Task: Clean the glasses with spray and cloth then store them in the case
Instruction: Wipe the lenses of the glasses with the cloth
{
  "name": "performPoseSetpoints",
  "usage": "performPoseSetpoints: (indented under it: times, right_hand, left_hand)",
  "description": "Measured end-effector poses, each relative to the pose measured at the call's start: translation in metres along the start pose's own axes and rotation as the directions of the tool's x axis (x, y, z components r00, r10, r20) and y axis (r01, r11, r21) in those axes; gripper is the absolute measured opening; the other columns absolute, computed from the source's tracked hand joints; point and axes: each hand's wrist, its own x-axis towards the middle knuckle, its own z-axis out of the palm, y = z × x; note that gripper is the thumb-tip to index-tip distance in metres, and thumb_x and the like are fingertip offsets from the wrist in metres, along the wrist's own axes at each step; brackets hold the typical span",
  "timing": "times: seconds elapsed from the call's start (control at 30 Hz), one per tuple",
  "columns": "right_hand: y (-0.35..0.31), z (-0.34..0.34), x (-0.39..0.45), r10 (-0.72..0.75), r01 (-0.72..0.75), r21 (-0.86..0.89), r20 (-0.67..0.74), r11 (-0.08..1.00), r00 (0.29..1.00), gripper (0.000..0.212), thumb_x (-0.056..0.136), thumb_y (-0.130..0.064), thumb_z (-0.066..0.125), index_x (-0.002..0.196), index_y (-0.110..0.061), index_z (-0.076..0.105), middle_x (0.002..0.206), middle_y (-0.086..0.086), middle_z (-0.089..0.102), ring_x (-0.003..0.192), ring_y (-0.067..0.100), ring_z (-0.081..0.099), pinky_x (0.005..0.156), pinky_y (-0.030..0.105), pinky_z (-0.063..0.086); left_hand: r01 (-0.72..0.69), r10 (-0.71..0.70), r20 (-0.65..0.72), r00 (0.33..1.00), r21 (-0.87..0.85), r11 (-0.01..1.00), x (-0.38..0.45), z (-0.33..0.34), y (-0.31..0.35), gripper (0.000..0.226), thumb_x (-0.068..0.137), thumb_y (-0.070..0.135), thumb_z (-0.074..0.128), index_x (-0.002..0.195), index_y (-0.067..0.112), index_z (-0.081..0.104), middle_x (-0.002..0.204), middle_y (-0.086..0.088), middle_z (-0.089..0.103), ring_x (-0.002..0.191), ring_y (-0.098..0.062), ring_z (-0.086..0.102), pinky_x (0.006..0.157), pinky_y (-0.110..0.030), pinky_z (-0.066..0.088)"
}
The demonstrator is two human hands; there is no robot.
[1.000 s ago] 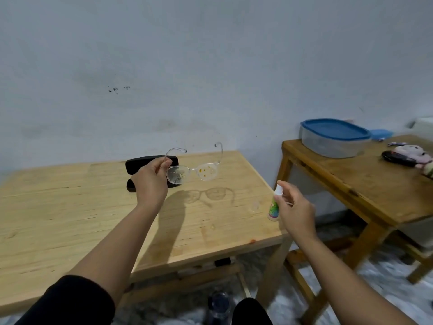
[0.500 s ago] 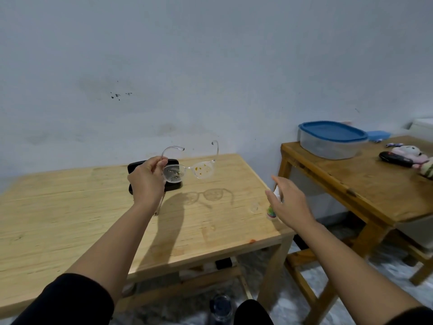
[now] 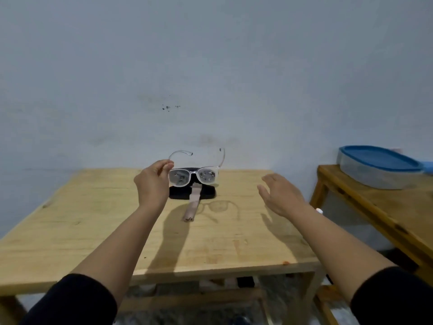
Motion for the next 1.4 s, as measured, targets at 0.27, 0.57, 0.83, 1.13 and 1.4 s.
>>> performPoseSetpoints:
  times: [0.27, 0.57, 0.83, 1.13, 1.4]
  right_hand:
    - [-0.083, 0.057, 0.026, -0.225, 0.221, 0.090, 0.045, 0.971, 0.973, 0.047, 0.097, -0.035, 0.038, 0.138, -0.012, 0.041, 0.144, 0.005, 0.041, 0.131, 0.021, 0.040, 0.097, 0.030, 0.039]
    - [-0.130, 0.113, 0.043, -0.359, 0.333, 0.180, 0.137, 0.926, 0.923, 0.046, 0.098, -0.026, 0.037, 0.141, -0.010, 0.038, 0.152, 0.005, 0.032, 0.140, 0.020, 0.028, 0.112, 0.031, 0.027]
    - [-0.127, 0.135, 0.077, -0.320, 0.295, 0.183, 0.129, 0.938, 0.939, 0.042, 0.099, -0.037, 0.031, 0.137, -0.029, 0.046, 0.148, -0.006, 0.041, 0.130, 0.021, 0.040, 0.107, 0.034, 0.028]
    - [-0.119, 0.153, 0.086, -0.304, 0.255, 0.362, 0.084, 0.897, 0.949, 0.037, 0.097, -0.028, 0.043, 0.128, -0.013, 0.057, 0.133, 0.009, 0.055, 0.120, 0.025, 0.044, 0.100, 0.029, 0.031]
    - [-0.107, 0.134, 0.076, -0.426, 0.324, 0.520, 0.086, 0.790, 0.900, 0.039, 0.087, -0.024, 0.061, 0.126, -0.026, 0.059, 0.114, -0.006, 0.049, 0.108, 0.008, 0.041, 0.089, 0.015, 0.032]
  left_hand:
    - [0.071, -0.057, -0.113, 0.992, 0.121, 0.990, 0.017, -0.063, -0.038, 0.021, 0.093, 0.017, 0.052, 0.102, 0.010, 0.070, 0.095, -0.011, 0.073, 0.091, -0.023, 0.065, 0.087, -0.029, 0.044]
    - [0.180, -0.139, -0.204, 0.969, 0.199, 0.963, 0.030, -0.107, -0.083, 0.021, 0.093, 0.019, 0.053, 0.105, 0.011, 0.069, 0.096, -0.006, 0.072, 0.085, -0.014, 0.060, 0.084, -0.022, 0.041]
    - [0.248, -0.188, -0.236, 0.953, 0.258, 0.934, 0.039, -0.107, -0.110, 0.022, 0.093, 0.021, 0.053, 0.104, 0.013, 0.069, 0.099, -0.008, 0.072, 0.088, -0.015, 0.062, 0.085, -0.021, 0.040]
    - [0.257, -0.208, -0.207, 0.956, 0.253, 0.933, 0.045, -0.089, -0.122, 0.023, 0.094, 0.020, 0.052, 0.106, 0.011, 0.069, 0.101, -0.008, 0.072, 0.098, -0.018, 0.064, 0.088, -0.019, 0.039]
    - [0.260, -0.221, -0.187, 0.957, 0.218, 0.941, 0.043, -0.078, -0.124, 0.023, 0.093, 0.020, 0.053, 0.106, 0.010, 0.069, 0.102, -0.009, 0.072, 0.102, -0.020, 0.064, 0.095, -0.023, 0.041]
